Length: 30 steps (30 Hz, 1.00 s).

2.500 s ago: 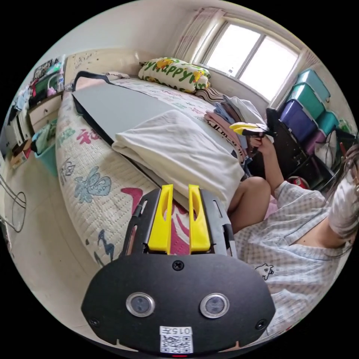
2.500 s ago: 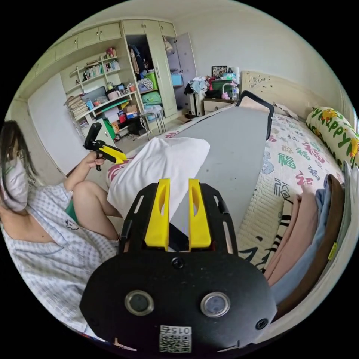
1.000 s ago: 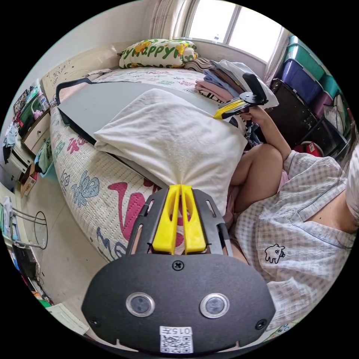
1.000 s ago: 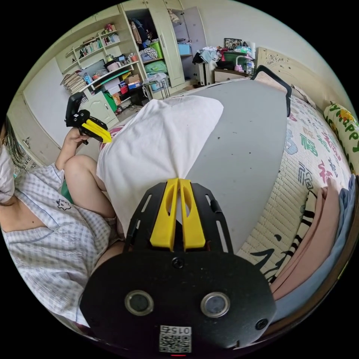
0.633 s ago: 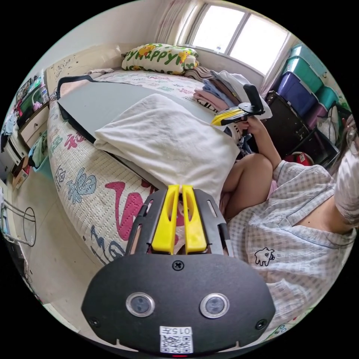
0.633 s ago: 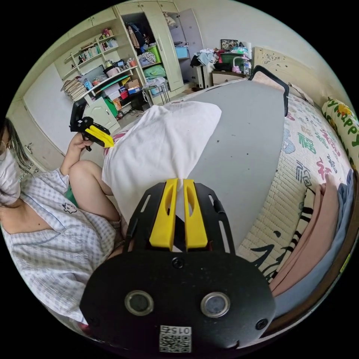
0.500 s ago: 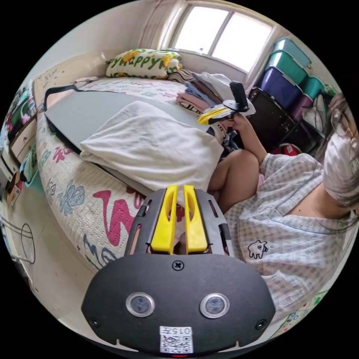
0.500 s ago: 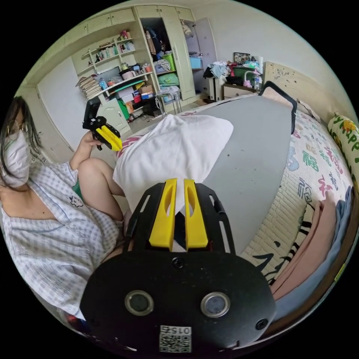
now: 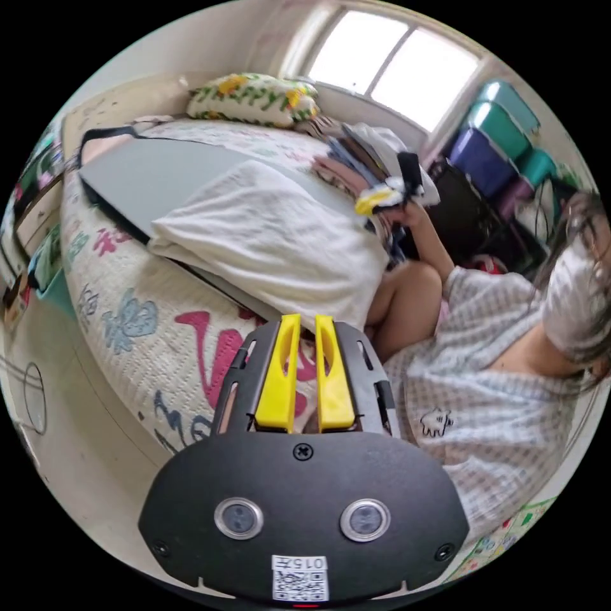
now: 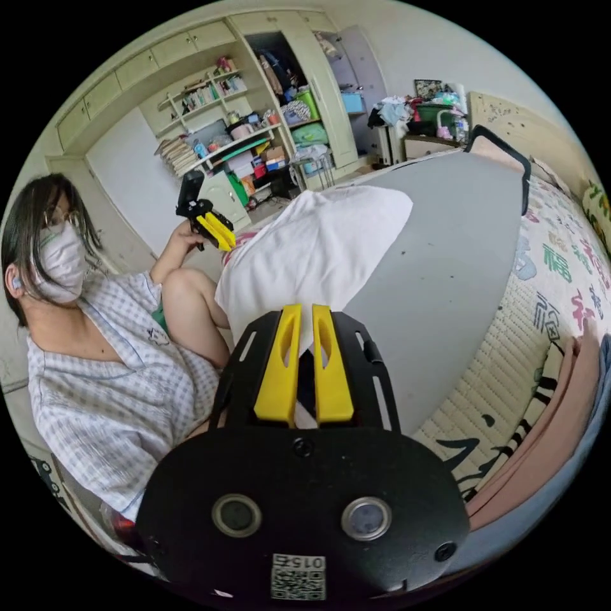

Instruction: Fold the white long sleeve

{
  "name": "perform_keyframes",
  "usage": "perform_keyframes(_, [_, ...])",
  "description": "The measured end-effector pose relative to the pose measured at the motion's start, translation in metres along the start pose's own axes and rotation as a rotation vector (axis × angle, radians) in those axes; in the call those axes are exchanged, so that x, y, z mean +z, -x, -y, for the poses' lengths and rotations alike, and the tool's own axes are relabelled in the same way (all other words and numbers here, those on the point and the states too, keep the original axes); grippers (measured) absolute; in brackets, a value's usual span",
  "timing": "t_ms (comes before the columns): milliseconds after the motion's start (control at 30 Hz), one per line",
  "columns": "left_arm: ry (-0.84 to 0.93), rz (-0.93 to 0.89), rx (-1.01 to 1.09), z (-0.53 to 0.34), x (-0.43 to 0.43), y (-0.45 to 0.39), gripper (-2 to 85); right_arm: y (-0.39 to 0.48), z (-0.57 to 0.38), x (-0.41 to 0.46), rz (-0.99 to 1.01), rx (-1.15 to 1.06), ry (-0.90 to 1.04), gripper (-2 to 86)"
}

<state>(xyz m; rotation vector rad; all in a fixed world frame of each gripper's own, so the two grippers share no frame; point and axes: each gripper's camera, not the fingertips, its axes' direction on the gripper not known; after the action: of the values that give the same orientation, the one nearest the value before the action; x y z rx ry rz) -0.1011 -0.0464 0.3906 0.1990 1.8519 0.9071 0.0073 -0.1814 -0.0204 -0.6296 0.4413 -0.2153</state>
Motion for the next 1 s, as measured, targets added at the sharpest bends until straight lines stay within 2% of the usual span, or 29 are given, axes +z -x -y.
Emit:
perform_keyframes(67, [-0.172, -0.018, -0.181, -0.004, -0.018, 0.057, 7.9, -0.026, 0.012, -0.015, 0.046, 0.058, -0.114, 5.6])
perform_keyframes(133, [-0.260, -0.051, -0.284, -0.007, -0.019, 0.098, 10.7, -0.050, 0.027, -0.017, 0.082, 0.125, -0.147, 7.5])
perform_keyframes(200, [-0.280, -0.080, -0.383, -0.007, -0.010, 0.139, 14.1, -0.072, 0.042, -0.013, 0.086, 0.190, -0.173, 11.1])
perform_keyframes(333, [-0.333, -0.262, -0.526, -0.015, 0.026, 0.212, 18.5, -0.119, 0.075, 0.007, 0.098, 0.317, -0.134, 16.9])
perform_keyframes(533, [-0.333, -0.346, -0.508, -0.016, 0.052, 0.245, 17.0, -0.157, 0.109, 0.025, 0.117, 0.345, -0.038, 16.7])
perform_keyframes(633, [-0.308, -0.375, -0.485, -0.015, 0.062, 0.253, 16.6, -0.172, 0.118, 0.035, 0.197, 0.343, -0.016, 15.2])
perform_keyframes(833, [-0.258, -0.242, -0.421, -0.009, 0.059, 0.238, 17.2, -0.193, 0.130, 0.052, 0.251, 0.337, 0.026, 14.5])
perform_keyframes(1000, [-0.273, -0.172, -0.380, -0.012, 0.052, 0.229, 16.2, -0.214, 0.119, 0.053, 0.356, 0.390, -0.039, 14.0])
